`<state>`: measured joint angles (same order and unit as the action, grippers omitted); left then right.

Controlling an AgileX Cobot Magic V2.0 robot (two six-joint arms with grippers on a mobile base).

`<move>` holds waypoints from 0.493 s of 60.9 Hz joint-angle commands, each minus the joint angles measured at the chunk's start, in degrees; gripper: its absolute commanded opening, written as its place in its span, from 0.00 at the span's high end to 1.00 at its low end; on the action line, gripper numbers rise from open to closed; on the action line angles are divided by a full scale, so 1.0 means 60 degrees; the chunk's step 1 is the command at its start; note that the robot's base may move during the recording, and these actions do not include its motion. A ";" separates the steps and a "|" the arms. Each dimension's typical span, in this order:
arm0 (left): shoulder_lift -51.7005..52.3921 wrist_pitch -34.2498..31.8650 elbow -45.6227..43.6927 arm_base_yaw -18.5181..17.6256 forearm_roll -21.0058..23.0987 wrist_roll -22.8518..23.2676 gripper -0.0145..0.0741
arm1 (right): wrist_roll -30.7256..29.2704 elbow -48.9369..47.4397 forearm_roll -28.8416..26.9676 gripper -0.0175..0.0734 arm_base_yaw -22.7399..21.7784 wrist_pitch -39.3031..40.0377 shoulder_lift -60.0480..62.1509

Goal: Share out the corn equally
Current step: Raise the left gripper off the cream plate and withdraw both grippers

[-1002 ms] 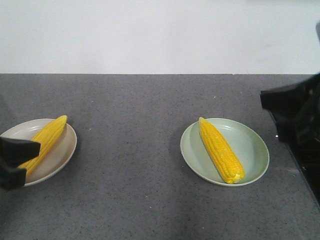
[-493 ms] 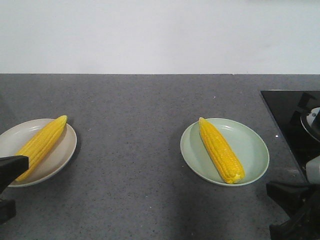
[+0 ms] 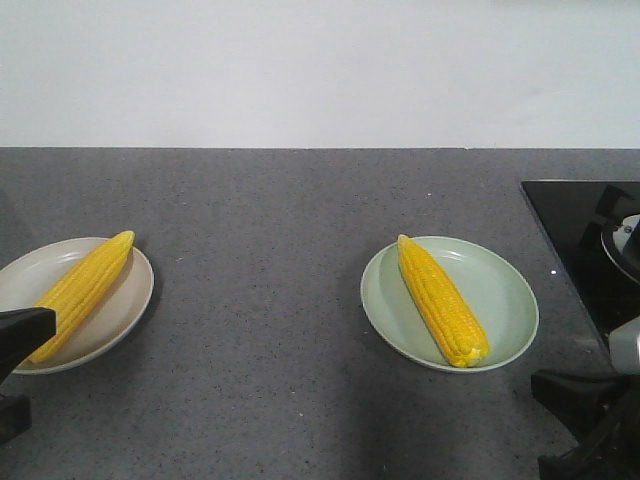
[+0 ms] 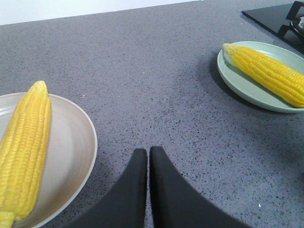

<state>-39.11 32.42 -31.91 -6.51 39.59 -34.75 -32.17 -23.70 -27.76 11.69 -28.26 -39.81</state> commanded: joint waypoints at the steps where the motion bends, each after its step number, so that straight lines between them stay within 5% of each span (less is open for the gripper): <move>1: 0.0017 -0.0499 -0.0257 -0.0006 0.0372 -0.0041 0.84 | -0.0085 -0.0259 -0.0167 0.81 -0.0040 0.0396 0.0020; 15: 0.0017 -0.0509 -0.0257 -0.0006 0.0199 -0.0053 0.84 | -0.0085 -0.0259 -0.0167 0.81 -0.0040 0.0353 0.0020; 30: 0.1009 -0.0654 -0.0112 -0.0006 -0.1750 -0.0043 0.84 | -0.0085 -0.0259 -0.0167 0.81 -0.0040 0.0353 0.0020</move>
<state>-36.30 32.42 -31.85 -6.51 32.74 -34.75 -32.17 -23.70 -27.76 11.69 -28.78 -39.81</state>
